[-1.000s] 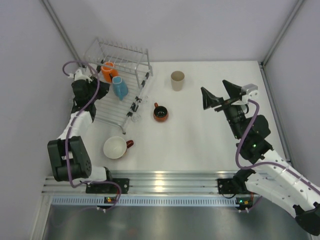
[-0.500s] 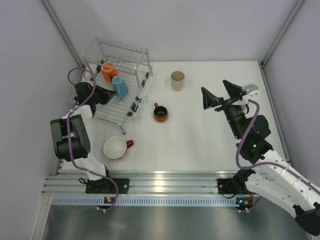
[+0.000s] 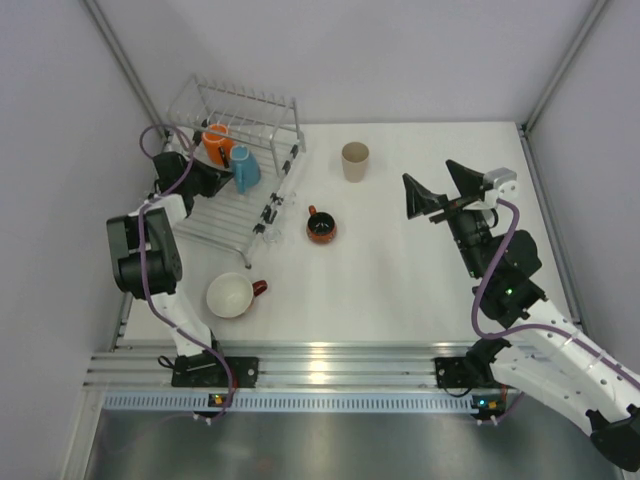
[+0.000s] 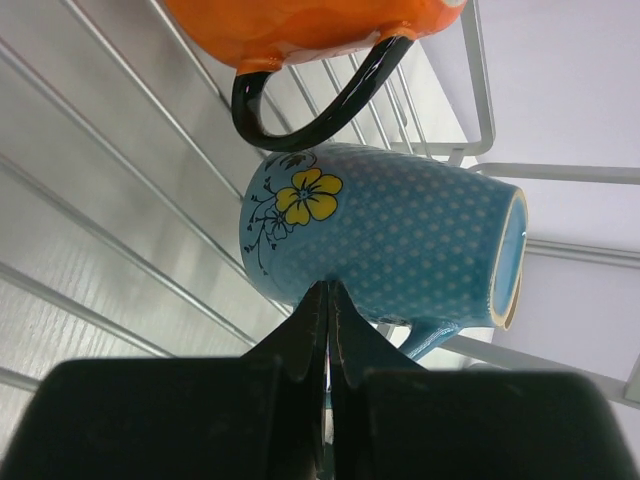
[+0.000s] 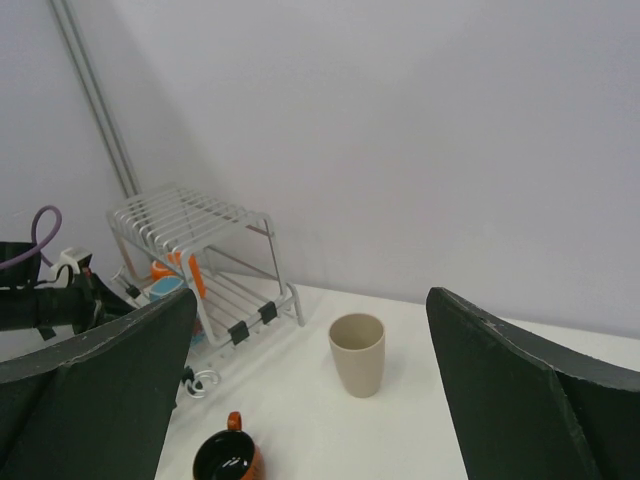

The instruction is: Load the cups into the dish rack

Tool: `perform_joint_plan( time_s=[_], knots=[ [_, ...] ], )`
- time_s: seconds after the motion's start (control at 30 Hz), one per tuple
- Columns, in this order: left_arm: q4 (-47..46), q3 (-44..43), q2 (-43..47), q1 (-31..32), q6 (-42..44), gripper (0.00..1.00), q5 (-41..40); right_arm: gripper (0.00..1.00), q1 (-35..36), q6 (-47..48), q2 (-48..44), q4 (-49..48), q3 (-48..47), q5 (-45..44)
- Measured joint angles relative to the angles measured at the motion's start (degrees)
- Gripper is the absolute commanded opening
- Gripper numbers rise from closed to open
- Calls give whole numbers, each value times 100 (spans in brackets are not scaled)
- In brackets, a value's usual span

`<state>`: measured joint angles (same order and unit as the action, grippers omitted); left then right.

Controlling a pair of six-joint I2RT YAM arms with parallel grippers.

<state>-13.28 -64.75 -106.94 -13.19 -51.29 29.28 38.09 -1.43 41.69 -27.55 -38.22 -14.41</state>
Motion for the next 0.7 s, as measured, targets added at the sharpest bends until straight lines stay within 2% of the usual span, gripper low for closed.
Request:
perform_joint_plan(
  time_s=[0.7],
  knots=[
    [-680, -127, -424, 374, -439, 0, -101, 99, 0, 138, 157, -13, 0, -55]
  ],
)
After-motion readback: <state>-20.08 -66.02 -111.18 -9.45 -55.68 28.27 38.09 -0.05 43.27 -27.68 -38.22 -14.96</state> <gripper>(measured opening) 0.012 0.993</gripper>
